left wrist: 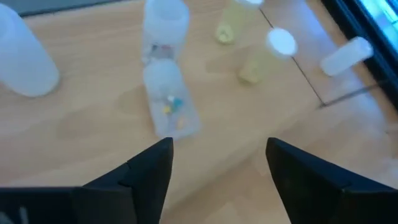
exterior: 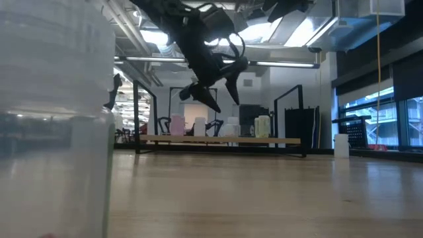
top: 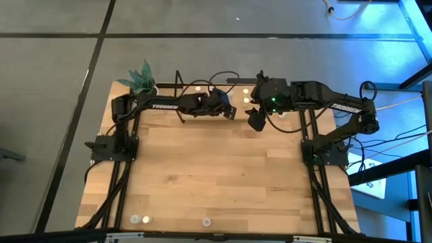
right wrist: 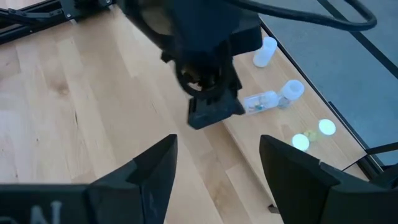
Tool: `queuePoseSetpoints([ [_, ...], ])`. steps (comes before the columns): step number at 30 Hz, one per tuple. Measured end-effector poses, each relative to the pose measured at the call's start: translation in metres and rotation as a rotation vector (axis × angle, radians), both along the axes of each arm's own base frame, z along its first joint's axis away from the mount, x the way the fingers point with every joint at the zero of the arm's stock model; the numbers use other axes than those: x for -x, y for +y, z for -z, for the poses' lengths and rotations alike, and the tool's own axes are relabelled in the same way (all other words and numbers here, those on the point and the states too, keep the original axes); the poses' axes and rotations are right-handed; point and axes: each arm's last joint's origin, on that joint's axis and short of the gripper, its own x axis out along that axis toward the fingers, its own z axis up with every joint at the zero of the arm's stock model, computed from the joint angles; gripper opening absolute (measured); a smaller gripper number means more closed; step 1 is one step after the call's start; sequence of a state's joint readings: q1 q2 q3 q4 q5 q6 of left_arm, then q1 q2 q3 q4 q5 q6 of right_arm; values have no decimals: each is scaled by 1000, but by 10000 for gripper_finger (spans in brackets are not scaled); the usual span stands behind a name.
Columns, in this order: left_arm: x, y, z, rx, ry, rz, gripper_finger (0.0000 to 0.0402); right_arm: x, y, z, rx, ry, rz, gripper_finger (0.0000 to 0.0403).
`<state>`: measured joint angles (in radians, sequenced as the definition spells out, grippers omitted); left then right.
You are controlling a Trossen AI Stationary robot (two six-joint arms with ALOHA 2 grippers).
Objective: Pick and place medicine bottles onto shelf by color
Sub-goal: Put the top transparent pill bottle on the shelf aligned with the other transparent pill bottle
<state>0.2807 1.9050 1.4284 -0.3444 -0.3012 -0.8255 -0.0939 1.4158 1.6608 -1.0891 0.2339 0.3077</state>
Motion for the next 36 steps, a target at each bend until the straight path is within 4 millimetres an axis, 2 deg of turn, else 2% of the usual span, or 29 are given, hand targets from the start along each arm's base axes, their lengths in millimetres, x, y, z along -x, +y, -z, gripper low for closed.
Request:
queuePoseSetpoints([
  [7,-2,15,22,10,51,-29,253,0,0,0,-1,-2,1,229],
  [12,-6,18,34,13,57,-31,254,0,0,0,0,-4,1,229],
  [25,-10,22,34,-58,40,-38,254,-1,0,0,0,-8,0,229],
  [36,-10,23,35,-43,37,-22,254,-1,0,0,1,-8,0,229],
])
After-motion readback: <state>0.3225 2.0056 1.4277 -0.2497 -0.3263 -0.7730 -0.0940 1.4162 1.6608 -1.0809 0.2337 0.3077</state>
